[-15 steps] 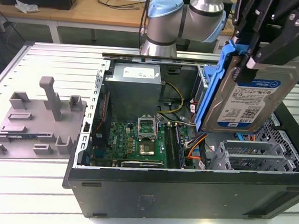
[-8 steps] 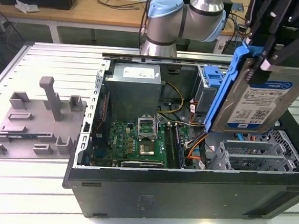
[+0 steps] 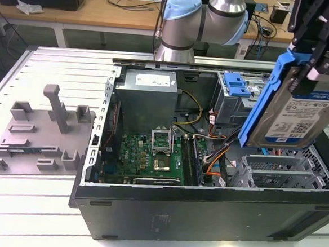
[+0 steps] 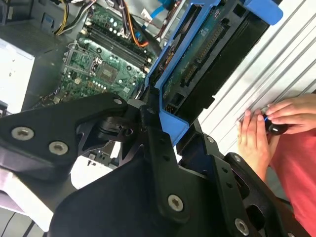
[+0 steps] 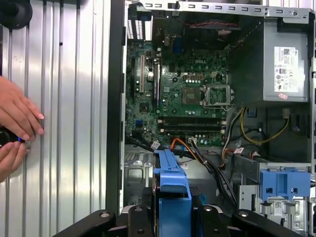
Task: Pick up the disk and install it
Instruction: 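Insert the disk into the insertion slot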
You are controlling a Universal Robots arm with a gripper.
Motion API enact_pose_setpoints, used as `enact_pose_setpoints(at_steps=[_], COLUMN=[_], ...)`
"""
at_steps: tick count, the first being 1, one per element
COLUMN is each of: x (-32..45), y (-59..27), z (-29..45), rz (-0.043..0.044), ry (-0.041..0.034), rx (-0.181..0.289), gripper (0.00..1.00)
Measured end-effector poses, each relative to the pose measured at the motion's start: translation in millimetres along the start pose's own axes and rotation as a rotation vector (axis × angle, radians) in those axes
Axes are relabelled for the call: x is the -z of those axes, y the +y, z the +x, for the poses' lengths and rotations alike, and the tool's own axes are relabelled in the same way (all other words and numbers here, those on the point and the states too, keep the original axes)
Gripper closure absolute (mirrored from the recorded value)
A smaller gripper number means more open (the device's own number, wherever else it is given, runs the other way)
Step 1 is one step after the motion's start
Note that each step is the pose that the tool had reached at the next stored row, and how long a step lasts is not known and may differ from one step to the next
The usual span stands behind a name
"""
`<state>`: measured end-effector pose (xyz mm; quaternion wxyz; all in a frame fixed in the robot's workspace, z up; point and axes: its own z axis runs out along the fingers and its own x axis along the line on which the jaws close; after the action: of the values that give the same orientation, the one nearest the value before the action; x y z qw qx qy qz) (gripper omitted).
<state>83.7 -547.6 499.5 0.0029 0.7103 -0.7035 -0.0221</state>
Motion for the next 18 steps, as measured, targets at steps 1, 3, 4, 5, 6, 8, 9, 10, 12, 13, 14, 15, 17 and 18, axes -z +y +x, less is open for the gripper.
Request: enact_pose_setpoints(at_steps=[1, 3, 4, 5, 6, 8, 9, 10, 12, 13, 14, 15, 17, 18], x=[0.1, 0.4, 0.4, 0.4, 0.4, 0.4, 0.4, 0.4, 0.4, 0.3, 0.4, 0.3, 0.2, 0.2], y=[-3.0, -11.8, -15.7, -19.5, -22.2, -24.9, -26.2, -27.1, -27.5, -27.7, -27.8, -27.9, -27.9, -27.9], z=[0.2, 0.6, 0.8, 0.9, 1.0, 1.0, 1.0, 1.0, 1.0, 1.0, 1.0, 1.0, 1.0, 1.0], rz=[0.0, 0.0, -0.0001, -0.0002, -0.0002, -0.0002, -0.0002, -0.0002, -0.0002, -0.0002, -0.0002, -0.0002, -0.0002, -0.0002], ry=[0.0, 0.0, 0.0001, 0.0, 0.0001, 0.0001, 0.0001, 0.0001, 0.0002, 0.0002, 0.0003, 0.0002, 0.0003, 0.0002], rx=[0.0, 0.003, 0.004, 0.006, 0.007, 0.008, 0.009, 0.009, 0.009, 0.009, 0.009, 0.009, 0.009, 0.009], gripper=[0.63, 0.63, 0.63, 0.63, 0.63, 0.63, 0.63, 0.63, 0.63, 0.63, 0.63, 0.63, 0.63, 0.63])
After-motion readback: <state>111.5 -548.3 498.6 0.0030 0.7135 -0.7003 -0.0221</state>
